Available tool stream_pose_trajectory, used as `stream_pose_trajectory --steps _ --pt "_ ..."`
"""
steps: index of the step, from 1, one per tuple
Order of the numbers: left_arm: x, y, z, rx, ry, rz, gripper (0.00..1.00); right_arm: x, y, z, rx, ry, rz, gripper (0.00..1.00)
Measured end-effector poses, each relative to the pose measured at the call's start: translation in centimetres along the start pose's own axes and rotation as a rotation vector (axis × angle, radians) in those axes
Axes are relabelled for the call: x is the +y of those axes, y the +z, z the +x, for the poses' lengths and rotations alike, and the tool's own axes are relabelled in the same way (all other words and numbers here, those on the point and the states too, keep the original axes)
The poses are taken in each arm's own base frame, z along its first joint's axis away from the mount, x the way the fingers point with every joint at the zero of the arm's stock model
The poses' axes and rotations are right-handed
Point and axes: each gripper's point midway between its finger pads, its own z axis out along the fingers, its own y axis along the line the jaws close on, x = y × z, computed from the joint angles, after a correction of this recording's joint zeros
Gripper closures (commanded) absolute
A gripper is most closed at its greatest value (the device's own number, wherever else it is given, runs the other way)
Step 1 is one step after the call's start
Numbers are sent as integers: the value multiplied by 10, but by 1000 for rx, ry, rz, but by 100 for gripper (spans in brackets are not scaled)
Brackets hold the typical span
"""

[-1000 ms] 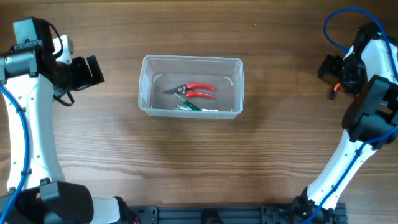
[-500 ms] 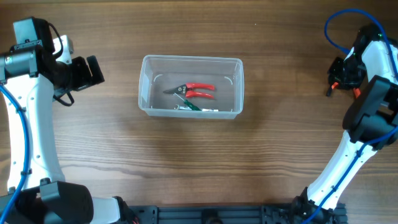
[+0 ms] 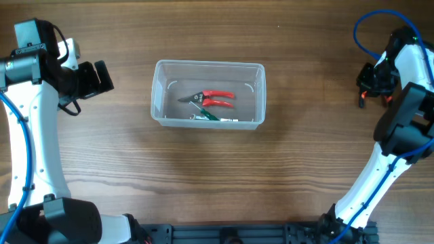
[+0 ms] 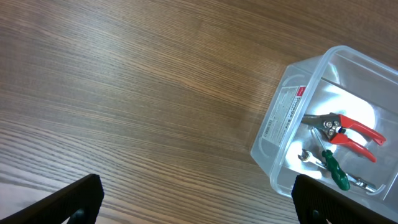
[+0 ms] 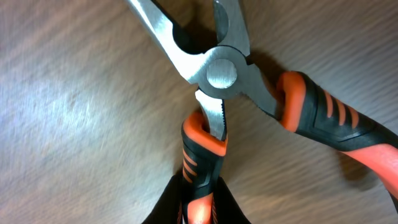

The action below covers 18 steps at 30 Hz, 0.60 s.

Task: Pack container
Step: 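Grasp the orange-black pliers with the right gripper, then lower the pliers into the container and open the right gripper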

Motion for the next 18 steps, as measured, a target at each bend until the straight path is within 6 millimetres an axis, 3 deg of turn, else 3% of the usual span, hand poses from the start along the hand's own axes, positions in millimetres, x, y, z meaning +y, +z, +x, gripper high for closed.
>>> stream_pose_trajectory --steps 2,3,5,7,9,10,11,13,15,18 --pt "0 0 0 0 0 0 0 13 -13 6 0 -45 -15 96" --pt "0 0 0 0 0 0 0 26 -32 5 -39 -99 -27 96" --pt "0 0 0 0 0 0 0 57 -86 4 -161 -223 -54 96" --pt "0 0 0 0 0 0 0 103 -171 19 -350 -398 -102 96" --pt "0 0 0 0 0 0 0 154 -255 59 -536 -613 -166 96" --pt "0 0 0 0 0 0 0 181 -287 91 -597 -741 -214 96" --pt "0 0 0 0 0 0 0 200 -303 119 -621 -849 -241 96" --pt "0 0 0 0 0 0 0 241 -305 174 -600 -1082 -283 96" --pt "0 0 0 0 0 0 0 276 -285 209 -546 -1256 -303 96" --pt "0 0 0 0 0 0 0 312 -248 250 -447 -1460 -319 96"
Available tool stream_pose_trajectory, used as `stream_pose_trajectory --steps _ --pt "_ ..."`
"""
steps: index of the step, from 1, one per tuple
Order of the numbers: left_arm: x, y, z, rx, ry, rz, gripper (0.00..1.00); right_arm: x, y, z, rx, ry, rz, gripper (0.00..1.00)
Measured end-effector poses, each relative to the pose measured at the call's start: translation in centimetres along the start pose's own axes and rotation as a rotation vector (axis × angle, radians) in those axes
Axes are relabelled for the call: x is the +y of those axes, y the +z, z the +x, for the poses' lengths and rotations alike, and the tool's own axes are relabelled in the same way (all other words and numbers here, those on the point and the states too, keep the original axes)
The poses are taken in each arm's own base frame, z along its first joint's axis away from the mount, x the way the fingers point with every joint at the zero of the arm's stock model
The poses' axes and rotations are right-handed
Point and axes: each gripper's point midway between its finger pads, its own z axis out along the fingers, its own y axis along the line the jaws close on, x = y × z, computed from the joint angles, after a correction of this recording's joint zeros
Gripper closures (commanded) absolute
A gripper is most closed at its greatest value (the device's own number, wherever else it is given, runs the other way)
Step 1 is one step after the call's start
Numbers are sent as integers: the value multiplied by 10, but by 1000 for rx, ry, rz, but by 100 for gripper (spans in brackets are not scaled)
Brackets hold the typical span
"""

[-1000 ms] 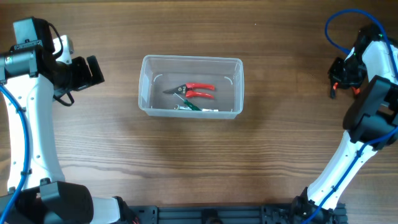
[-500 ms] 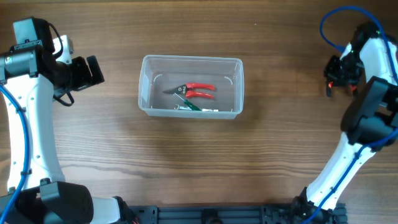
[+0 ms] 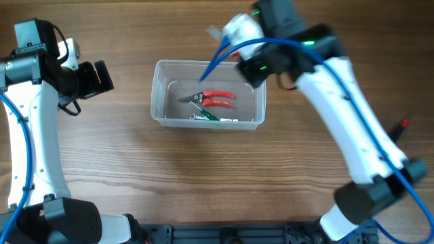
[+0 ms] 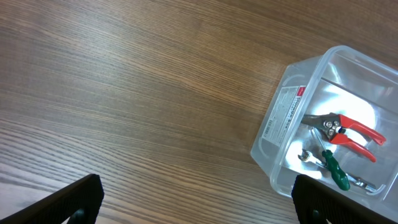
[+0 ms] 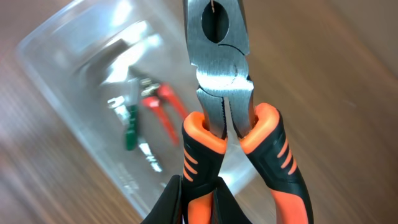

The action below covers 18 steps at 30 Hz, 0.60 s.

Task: Pack container
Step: 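Lower the pliers into the container and open the right gripper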

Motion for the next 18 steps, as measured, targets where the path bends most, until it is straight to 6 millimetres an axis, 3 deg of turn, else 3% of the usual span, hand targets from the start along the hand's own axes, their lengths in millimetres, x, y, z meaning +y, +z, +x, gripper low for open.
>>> stream_pose_trajectory --steps 3,7,9,13,15,18 --pt "0 0 0 0 0 0 0 33 45 1 79 -90 -93 96" --pt "0 0 0 0 0 0 0 41 112 28 230 -96 -163 96" --pt "0 0 0 0 0 0 0 42 136 42 288 -98 -187 96" --pt "0 0 0 0 0 0 0 46 165 61 359 -117 -223 94" --pt "0 0 0 0 0 0 0 47 171 66 375 -121 -232 72" --pt "0 0 0 0 0 0 0 46 172 67 374 -133 -234 59"
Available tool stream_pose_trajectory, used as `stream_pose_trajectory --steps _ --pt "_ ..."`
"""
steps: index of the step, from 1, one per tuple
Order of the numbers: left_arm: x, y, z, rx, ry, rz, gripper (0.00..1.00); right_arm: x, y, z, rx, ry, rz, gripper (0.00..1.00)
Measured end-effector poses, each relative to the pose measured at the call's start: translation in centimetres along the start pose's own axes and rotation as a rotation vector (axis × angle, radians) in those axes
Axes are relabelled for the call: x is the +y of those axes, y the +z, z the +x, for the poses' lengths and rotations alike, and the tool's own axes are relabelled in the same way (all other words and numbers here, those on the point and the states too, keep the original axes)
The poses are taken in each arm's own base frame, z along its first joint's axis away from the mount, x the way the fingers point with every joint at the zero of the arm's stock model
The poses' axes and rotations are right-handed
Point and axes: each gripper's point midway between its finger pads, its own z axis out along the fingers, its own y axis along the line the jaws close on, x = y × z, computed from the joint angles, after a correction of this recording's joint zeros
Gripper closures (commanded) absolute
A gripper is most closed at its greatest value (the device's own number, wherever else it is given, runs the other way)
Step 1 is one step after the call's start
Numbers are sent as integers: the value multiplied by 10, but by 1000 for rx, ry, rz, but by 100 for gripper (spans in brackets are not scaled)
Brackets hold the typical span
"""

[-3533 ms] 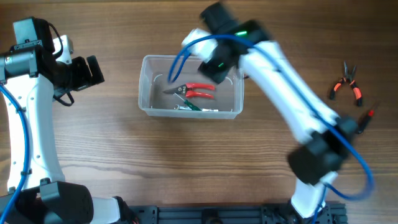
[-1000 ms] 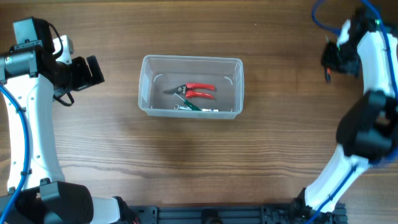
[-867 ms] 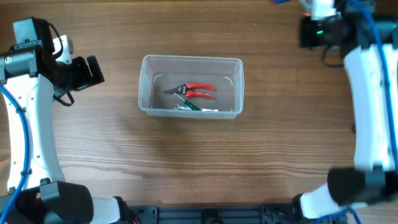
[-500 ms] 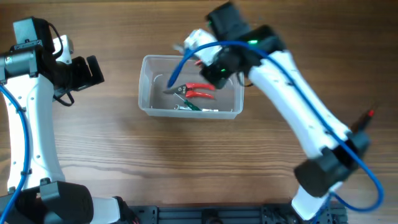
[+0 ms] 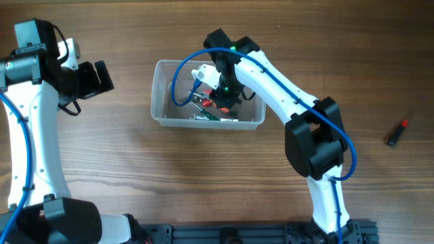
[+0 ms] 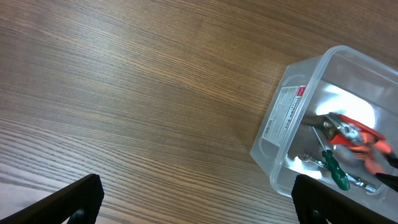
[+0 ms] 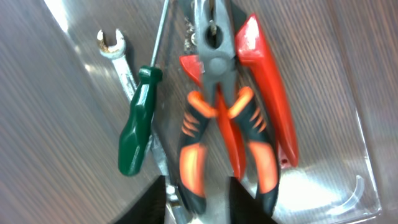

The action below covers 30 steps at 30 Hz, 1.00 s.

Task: Pack container
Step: 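Lower the pliers into the container and open the right gripper, then grasp the red-black screwdriver with the right gripper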

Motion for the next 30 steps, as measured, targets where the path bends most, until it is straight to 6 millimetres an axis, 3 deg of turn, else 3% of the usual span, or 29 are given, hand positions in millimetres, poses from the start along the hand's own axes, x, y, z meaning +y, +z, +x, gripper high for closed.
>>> stream_pose_trajectory --steps 5,8,10,12,13,14,15,17,18,20,22,24,25,28,30 --pt "0 0 0 0 0 0 0 2 -1 11 43 7 -7 59" --pt "0 0 0 0 0 0 0 -1 -11 12 31 45 9 59" --pt "0 0 0 0 0 0 0 -11 -46 11 -35 113 72 54" --pt "0 0 0 0 0 0 0 -31 -102 10 -157 208 191 26" --pt "0 0 0 0 0 0 0 -45 -135 15 -228 282 265 21" --pt "0 0 0 0 0 0 0 -62 -179 31 -308 406 359 17" --pt "0 0 0 0 0 0 0 -85 -238 65 -414 575 474 13" --pt "0 0 0 0 0 0 0 -111 -301 136 -536 921 585 8" --pt "0 0 0 0 0 0 0 -125 -325 192 -549 1105 659 3" --pt "0 0 0 0 0 0 0 -129 -328 267 -501 1402 678 1" --pt "0 0 0 0 0 0 0 -136 -324 355 -446 1733 719 1" --pt "0 0 0 -1 1 0 0 -135 -309 405 -397 1923 706 1" --pt "0 0 0 -1 1 0 0 -136 -292 434 -354 2024 681 1" --pt "0 0 0 -1 1 1 0 -144 -255 470 -277 2116 623 0" --pt "0 0 0 -1 1 1 0 -150 -224 482 -219 2141 569 0"
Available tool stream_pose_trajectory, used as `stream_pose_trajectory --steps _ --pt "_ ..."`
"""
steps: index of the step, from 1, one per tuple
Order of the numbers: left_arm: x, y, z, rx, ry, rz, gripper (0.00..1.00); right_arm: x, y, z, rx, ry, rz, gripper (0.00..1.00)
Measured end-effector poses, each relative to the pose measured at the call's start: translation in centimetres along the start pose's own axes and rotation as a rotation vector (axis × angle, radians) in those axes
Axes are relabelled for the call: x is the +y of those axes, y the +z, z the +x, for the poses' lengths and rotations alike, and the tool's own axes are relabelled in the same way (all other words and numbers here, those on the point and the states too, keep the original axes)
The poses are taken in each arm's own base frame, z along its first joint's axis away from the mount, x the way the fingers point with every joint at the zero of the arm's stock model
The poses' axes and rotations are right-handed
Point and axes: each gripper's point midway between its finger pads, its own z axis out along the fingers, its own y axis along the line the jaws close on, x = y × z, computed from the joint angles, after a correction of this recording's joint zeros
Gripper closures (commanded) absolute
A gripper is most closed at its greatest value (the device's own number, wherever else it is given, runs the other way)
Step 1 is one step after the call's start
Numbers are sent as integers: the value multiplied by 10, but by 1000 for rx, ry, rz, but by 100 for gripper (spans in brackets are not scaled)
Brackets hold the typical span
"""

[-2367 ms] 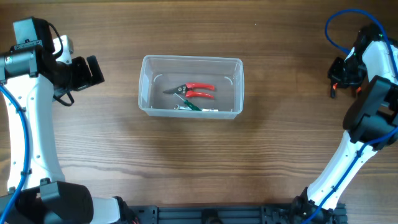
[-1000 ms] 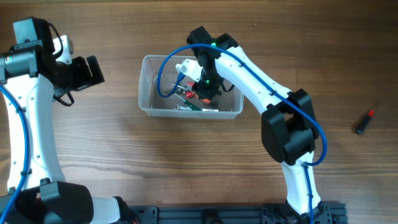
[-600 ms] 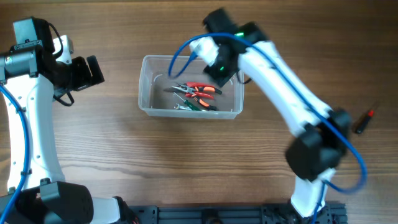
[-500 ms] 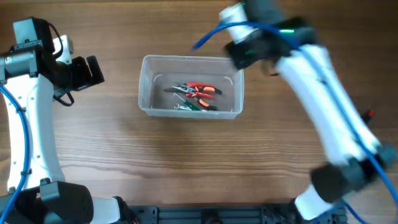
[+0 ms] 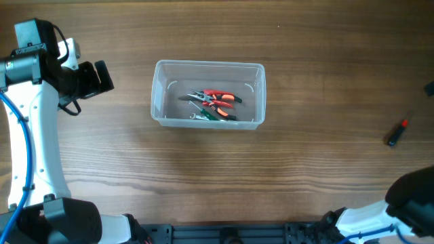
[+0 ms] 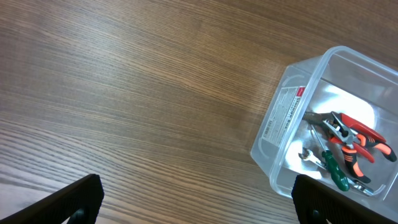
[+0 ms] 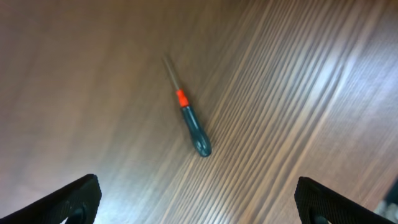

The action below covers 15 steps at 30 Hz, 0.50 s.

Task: Pack container
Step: 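Grasp the red-black screwdriver with the right gripper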

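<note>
The clear plastic container (image 5: 158, 95) sits mid-table. Inside lie red-handled snips (image 5: 218, 95), orange-and-black pliers (image 5: 222, 106), a green-handled screwdriver (image 6: 336, 172) and a small wrench (image 6: 306, 157). A small dark screwdriver with a red band (image 7: 191, 124) lies on the wood at the far right, also seen from overhead (image 5: 397, 133). My right gripper (image 7: 198, 211) hangs open above it, holding nothing. To the left of the container (image 6: 281, 118), my left gripper (image 5: 95, 76) is open and empty.
Bare wooden tabletop (image 5: 203, 176) surrounds the container on all sides. The right arm is almost wholly outside the overhead view. The left arm's white links (image 5: 30, 135) run down the left edge.
The orange-and-black pliers now lie loose in the container on the other tools. My right gripper has left the container and is open over the small screwdriver at the far right. The left arm has not moved.
My right gripper was shut on one handle of the orange-and-black pliers at the far right of the table. Then it held them above the container, then low inside it over the snips. Now the pliers rest there and the gripper is back at the right.
</note>
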Motion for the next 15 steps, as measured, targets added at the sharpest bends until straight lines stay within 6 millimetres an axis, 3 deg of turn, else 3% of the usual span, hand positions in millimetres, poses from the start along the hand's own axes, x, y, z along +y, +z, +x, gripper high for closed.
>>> stream_pose_trajectory --steps 3,5,10,15 --pt "0 0 0 0 0 0 0 2 69 21 125 -48 20 0" --pt "0 0 0 0 0 0 0 6 99 34 176 -86 10 0" --pt "0 0 0 1 0 0 0 10 149 54 250 -131 8 0" --pt "0 0 0 1 0 0 0 13 174 59 263 -150 2 0"
